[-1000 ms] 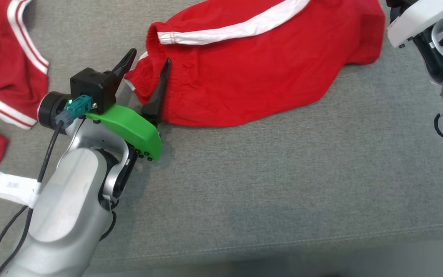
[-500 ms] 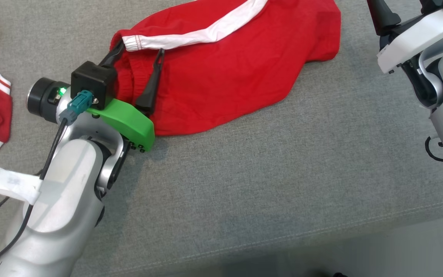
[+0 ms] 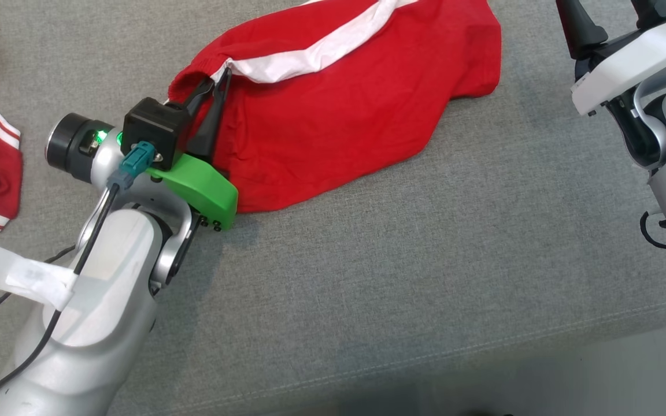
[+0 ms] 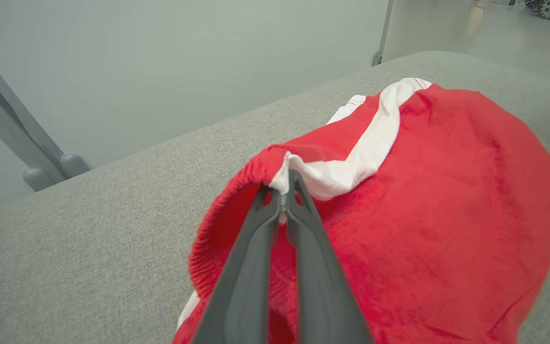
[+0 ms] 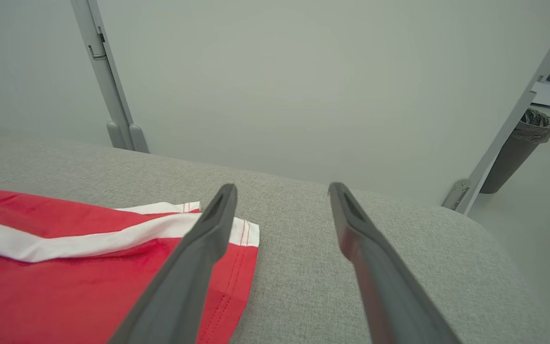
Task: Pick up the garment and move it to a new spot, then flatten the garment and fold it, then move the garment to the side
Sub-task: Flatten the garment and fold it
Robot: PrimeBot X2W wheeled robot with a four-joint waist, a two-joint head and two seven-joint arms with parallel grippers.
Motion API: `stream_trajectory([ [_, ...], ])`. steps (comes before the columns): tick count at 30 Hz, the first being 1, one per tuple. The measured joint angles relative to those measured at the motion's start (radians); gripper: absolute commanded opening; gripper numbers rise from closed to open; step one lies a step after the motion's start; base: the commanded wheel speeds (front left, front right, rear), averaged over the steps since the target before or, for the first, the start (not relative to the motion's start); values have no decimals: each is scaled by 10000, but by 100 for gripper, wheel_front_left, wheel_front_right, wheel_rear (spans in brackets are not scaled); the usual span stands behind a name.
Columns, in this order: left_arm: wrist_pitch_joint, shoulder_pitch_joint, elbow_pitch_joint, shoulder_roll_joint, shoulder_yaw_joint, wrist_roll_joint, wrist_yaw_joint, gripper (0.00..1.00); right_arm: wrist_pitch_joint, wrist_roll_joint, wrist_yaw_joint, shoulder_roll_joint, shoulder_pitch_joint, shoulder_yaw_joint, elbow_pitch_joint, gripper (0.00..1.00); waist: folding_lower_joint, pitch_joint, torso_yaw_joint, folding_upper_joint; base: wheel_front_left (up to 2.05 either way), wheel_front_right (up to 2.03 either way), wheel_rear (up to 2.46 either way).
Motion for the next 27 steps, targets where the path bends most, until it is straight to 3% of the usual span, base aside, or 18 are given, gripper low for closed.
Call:
stream_trajectory([
  [6, -255, 33, -328, -420, 441, -385, 282, 0, -10, 59, 0, -25, 158, -31, -4, 100, 0, -115, 77, 0, 0, 0, 0],
  [11, -240, 429, -416, -1149, 1246, -1540, 679, 0, -12, 61, 0, -284, 297, -180, -2, 100, 0, -174, 244, 0, 0, 0, 0],
  [16, 15, 762, -36, -1012, 2293, -2161, 878, 0, -13, 63, 0, -132, 304, 25, -132, 100, 0, -186, 364, 0, 0, 0, 0],
  [26, 293, 914, 581, -897, 2732, -2313, 968, 0, -29, 157, 0, -81, 303, 236, -196, 100, -1, -71, 373, 0, 0, 0, 0],
  [27, 293, 914, 581, -897, 2732, -2313, 968, 32, -29, 157, 0, -81, 303, 236, -196, 100, -1, -71, 373, 0, 0, 0, 0],
])
